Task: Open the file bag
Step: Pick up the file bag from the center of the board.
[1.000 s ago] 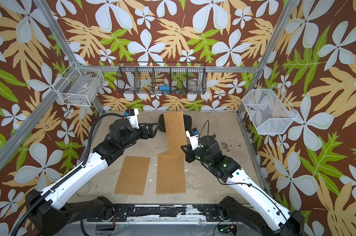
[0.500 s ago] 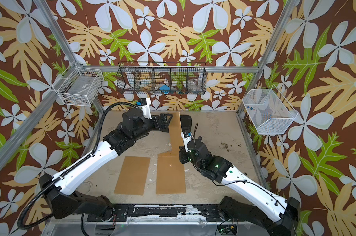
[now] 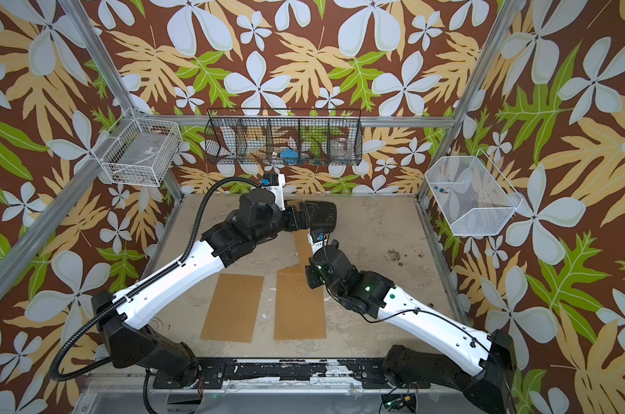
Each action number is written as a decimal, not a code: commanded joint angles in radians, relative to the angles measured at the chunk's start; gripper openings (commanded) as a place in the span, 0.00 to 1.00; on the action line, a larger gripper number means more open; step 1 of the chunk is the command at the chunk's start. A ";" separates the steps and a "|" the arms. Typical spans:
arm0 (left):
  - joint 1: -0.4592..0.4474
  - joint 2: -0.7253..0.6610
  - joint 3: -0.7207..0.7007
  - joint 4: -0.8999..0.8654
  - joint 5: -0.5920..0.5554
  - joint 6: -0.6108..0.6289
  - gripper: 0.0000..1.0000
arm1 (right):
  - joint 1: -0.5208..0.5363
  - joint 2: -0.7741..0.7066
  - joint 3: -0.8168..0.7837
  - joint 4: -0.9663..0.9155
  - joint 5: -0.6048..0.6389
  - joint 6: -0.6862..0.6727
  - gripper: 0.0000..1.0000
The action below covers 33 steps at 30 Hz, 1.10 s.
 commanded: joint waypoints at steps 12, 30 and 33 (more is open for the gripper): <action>-0.016 0.038 0.048 -0.062 -0.065 0.016 0.39 | 0.011 0.024 0.022 0.003 0.054 0.000 0.00; -0.016 0.028 0.051 -0.030 -0.166 0.030 0.17 | 0.052 0.025 0.031 0.026 -0.042 0.003 0.39; -0.014 0.022 0.053 -0.011 -0.186 0.041 0.16 | 0.064 0.007 0.016 0.027 -0.073 0.012 0.45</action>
